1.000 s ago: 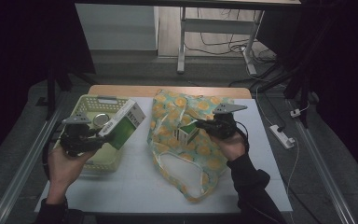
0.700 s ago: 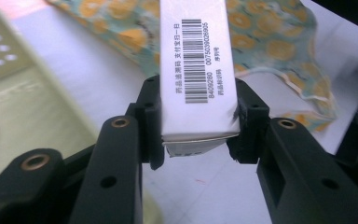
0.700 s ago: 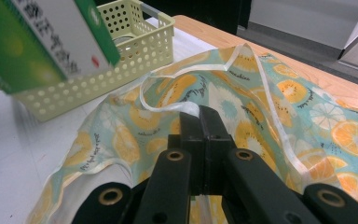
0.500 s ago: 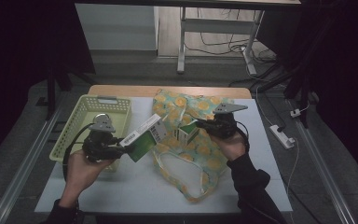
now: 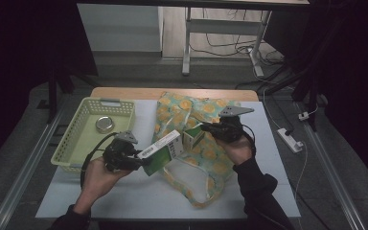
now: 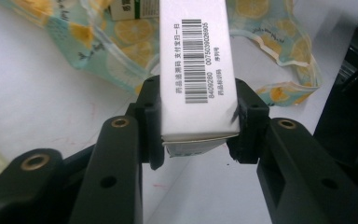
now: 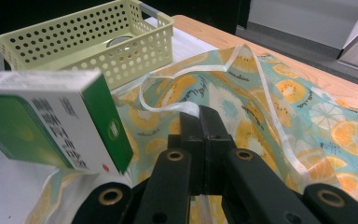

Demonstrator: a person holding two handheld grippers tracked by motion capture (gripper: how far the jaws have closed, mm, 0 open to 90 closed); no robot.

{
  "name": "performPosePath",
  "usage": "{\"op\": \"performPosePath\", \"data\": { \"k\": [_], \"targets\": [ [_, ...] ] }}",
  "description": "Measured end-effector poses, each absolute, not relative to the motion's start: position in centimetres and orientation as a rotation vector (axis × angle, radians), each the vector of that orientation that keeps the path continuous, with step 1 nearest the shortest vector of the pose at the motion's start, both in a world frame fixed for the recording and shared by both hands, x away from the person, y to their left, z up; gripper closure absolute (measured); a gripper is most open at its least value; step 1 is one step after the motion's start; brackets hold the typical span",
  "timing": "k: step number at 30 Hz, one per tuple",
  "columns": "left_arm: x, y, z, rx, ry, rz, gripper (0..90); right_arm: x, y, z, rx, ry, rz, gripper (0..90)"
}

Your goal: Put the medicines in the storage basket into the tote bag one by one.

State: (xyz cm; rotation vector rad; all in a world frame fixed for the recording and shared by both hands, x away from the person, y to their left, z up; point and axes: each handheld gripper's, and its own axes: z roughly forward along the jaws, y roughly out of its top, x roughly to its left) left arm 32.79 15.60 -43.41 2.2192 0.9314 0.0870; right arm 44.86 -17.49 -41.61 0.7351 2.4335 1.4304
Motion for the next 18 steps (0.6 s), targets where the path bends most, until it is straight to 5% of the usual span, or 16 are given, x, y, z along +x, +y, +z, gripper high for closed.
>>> {"op": "performPosePath", "data": {
  "k": [18],
  "targets": [
    [35.5, 12.1, -45.5, 2.273, 0.992, 0.067, 61.8, 44.7, -17.0, -41.8, 0.726, 2.447, 1.433, 89.8]
  ]
}}
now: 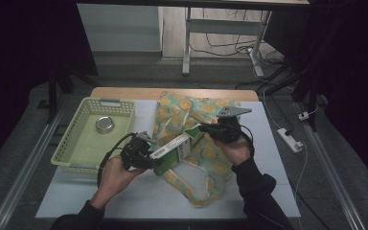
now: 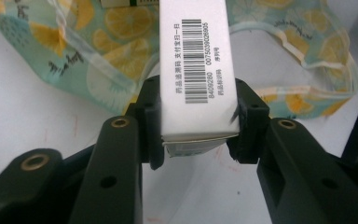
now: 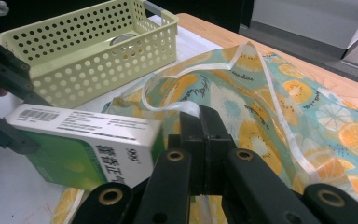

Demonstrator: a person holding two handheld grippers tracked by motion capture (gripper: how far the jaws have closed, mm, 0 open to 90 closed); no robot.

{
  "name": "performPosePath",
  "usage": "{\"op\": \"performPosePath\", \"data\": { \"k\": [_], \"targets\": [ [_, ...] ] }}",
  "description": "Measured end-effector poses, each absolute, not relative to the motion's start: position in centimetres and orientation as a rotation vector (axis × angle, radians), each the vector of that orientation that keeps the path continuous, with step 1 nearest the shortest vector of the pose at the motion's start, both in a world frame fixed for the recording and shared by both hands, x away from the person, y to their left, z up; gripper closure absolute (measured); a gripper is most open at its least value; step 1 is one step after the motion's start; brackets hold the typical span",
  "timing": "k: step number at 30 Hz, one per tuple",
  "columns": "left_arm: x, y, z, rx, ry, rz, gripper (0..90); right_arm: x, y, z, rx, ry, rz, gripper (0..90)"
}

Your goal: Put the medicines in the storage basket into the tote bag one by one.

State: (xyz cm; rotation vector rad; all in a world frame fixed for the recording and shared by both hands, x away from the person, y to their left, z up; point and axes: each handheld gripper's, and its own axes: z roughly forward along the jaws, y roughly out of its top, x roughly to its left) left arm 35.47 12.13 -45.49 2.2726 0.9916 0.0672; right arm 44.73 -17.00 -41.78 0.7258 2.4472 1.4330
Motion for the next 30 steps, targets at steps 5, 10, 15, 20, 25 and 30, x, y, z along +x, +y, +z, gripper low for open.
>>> {"op": "performPosePath", "data": {
  "k": [5, 10, 15, 20, 25, 30],
  "targets": [
    [36.2, 11.3, -45.8, 2.273, 1.009, 0.055, 61.8, 44.6, -16.8, -41.8, 0.717, 2.45, 1.434, 89.8],
    [36.8, 10.9, -46.0, 2.276, 1.019, 0.055, 61.8, 44.6, -16.8, -41.7, 0.716, 2.453, 1.434, 89.8],
    [37.6, 11.1, -46.2, 2.258, 1.038, 0.04, 61.7, 44.6, -16.7, -41.8, 0.714, 2.459, 1.43, 89.8],
    [38.2, 10.8, -46.1, 2.255, 1.047, 0.049, 61.7, 44.6, -16.5, -41.9, 0.713, 2.461, 1.429, 89.8],
    [38.9, 10.3, -46.1, 2.255, 1.053, 0.054, 61.7, 44.6, -16.5, -42.0, 0.713, 2.464, 1.429, 89.8],
    [39.5, 9.7, -45.9, 2.263, 1.054, 0.068, 61.7, 44.6, -16.5, -42.0, 0.712, 2.465, 1.428, 89.8]
  ]
}}
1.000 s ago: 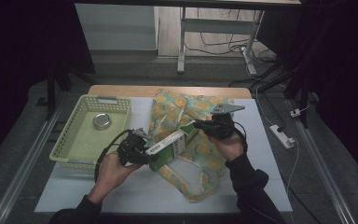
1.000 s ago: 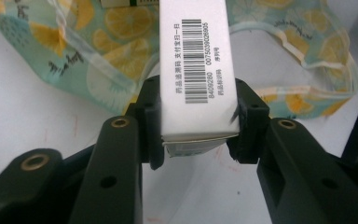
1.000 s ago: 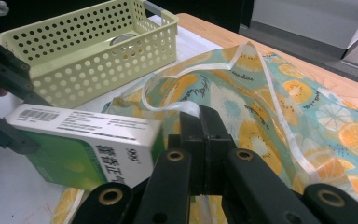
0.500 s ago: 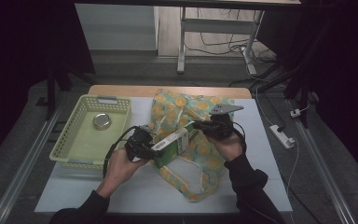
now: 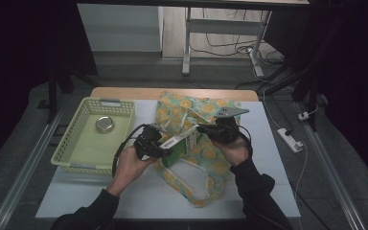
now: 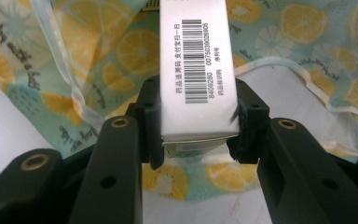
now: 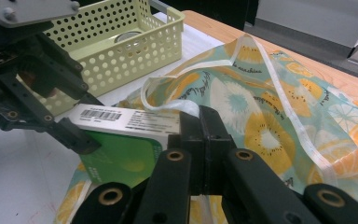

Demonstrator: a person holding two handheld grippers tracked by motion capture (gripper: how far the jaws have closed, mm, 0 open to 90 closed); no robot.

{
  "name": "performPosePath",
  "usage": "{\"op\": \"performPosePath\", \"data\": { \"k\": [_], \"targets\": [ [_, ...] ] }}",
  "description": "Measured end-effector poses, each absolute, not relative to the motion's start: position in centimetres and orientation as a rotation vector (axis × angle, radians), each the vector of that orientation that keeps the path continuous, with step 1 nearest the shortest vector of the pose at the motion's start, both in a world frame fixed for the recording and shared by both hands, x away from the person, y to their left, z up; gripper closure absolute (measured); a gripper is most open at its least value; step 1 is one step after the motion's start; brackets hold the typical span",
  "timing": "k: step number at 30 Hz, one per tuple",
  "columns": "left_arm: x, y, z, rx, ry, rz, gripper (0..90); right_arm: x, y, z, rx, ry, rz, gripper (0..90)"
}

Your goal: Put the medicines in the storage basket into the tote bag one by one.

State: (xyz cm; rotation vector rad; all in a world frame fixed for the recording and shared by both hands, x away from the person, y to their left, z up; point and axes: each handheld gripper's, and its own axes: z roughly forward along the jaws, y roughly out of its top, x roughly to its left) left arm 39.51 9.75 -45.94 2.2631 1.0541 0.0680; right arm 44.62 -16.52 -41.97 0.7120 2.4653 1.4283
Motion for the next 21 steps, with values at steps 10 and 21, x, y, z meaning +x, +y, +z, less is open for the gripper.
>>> {"op": "performPosePath", "data": {
  "k": [10, 21],
  "targets": [
    [41.1, 8.9, -45.9, 2.259, 1.067, 0.091, 61.7, 44.6, -16.6, -42.0, 0.711, 2.462, 1.433, 89.8],
    [42.7, 8.0, -45.9, 2.246, 1.078, 0.139, 61.7, 44.6, -16.6, -42.0, 0.713, 2.463, 1.434, 89.8]
  ]
}}
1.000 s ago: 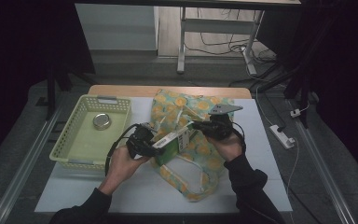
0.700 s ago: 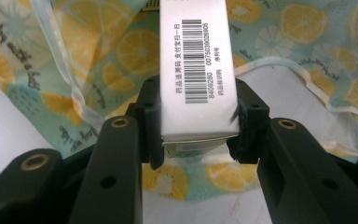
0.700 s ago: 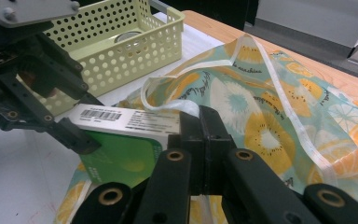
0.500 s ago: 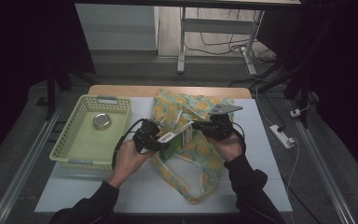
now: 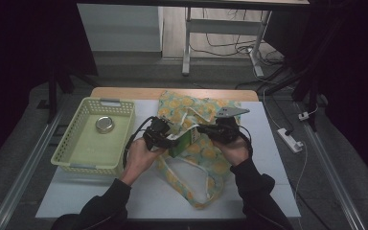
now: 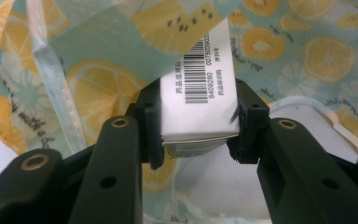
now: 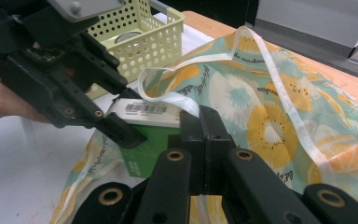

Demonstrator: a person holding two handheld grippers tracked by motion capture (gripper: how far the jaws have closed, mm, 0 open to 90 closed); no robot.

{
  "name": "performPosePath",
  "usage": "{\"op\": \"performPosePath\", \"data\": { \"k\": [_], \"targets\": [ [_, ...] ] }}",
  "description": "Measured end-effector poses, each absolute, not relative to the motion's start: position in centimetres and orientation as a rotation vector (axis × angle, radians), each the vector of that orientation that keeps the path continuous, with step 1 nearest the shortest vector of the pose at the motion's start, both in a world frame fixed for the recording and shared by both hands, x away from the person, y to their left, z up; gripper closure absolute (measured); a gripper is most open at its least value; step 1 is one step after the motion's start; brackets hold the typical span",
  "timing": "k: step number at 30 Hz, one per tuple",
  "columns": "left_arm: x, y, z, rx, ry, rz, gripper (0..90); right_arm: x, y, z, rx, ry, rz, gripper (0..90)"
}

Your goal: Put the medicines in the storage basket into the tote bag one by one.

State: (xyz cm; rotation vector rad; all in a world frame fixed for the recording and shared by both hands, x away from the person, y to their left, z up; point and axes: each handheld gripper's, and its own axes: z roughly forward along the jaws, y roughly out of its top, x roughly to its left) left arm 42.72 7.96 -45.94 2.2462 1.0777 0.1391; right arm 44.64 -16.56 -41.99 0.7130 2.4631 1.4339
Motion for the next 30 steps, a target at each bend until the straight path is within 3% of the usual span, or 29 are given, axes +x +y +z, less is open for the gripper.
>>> {"op": "performPosePath", "data": {
  "k": [30],
  "targets": [
    [47.0, 7.1, -47.1, 2.15, 1.161, 0.28, 61.6, 44.9, -16.7, -42.3, 0.727, 2.469, 1.428, 89.8]
  ]
}}
